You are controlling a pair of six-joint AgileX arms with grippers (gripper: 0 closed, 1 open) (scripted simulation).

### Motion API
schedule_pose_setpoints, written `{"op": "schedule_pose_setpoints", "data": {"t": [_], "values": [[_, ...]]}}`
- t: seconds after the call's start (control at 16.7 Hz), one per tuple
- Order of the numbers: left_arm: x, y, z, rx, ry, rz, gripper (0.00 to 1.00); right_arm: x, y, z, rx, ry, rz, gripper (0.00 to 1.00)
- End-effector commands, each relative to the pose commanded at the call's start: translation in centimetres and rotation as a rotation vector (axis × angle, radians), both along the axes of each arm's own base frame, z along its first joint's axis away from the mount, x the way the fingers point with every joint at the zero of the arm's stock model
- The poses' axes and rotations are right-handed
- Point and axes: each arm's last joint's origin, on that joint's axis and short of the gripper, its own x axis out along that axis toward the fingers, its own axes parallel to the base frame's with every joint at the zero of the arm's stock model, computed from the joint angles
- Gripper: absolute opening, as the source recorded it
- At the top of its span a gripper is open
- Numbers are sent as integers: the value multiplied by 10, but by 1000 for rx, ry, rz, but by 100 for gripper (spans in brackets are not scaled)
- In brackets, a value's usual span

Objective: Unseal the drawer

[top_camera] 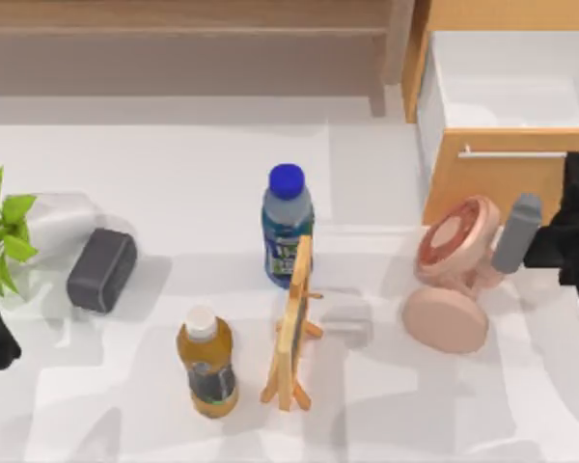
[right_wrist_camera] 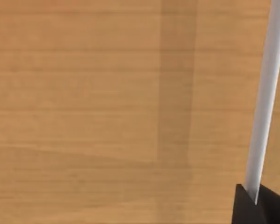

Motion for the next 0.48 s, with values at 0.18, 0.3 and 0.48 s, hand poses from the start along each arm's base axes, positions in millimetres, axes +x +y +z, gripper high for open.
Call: {"op": "schedule_pose_setpoints", "data": {"t": [0.18,0.3,0.48], "values": [[0,0,0,0,0,0,100,-18,-2,-1,-3,10,-2,0],[0,0,0,0,0,0,100,-25,-1,1,0,0,-1,0],[0,0,0,0,0,0,100,-25,-1,1,0,0,-1,0]]}}
